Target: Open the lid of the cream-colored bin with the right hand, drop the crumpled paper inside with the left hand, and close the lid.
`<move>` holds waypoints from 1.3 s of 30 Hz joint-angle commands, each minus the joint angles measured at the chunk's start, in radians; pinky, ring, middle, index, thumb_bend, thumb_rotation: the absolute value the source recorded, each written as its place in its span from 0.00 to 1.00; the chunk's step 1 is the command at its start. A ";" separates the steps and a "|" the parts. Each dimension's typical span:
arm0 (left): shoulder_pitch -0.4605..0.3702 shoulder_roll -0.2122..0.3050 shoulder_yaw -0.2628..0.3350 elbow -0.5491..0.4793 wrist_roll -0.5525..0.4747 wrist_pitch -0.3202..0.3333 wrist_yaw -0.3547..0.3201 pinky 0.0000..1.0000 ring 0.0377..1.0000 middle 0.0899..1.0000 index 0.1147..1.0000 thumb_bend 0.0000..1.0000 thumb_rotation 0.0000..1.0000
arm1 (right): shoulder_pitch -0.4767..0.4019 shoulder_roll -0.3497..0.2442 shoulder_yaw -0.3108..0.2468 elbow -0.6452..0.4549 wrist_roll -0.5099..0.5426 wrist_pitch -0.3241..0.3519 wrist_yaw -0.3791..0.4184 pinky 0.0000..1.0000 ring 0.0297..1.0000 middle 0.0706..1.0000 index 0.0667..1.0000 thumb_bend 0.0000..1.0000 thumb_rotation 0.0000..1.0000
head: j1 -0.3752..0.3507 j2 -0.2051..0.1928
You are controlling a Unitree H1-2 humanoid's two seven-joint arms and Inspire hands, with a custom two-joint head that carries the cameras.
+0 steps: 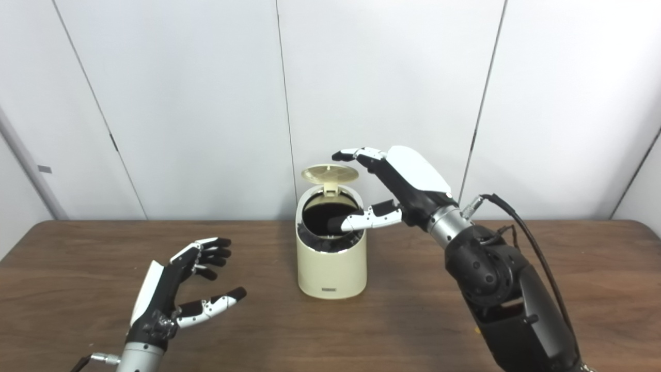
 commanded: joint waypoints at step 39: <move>-0.031 -0.004 -0.008 -0.030 0.036 0.007 0.005 0.57 0.65 0.66 0.68 0.71 0.13 | -0.023 -0.041 0.038 -0.051 -0.043 -0.037 0.092 0.82 0.90 0.75 0.73 0.73 0.52 | 0.019 0.032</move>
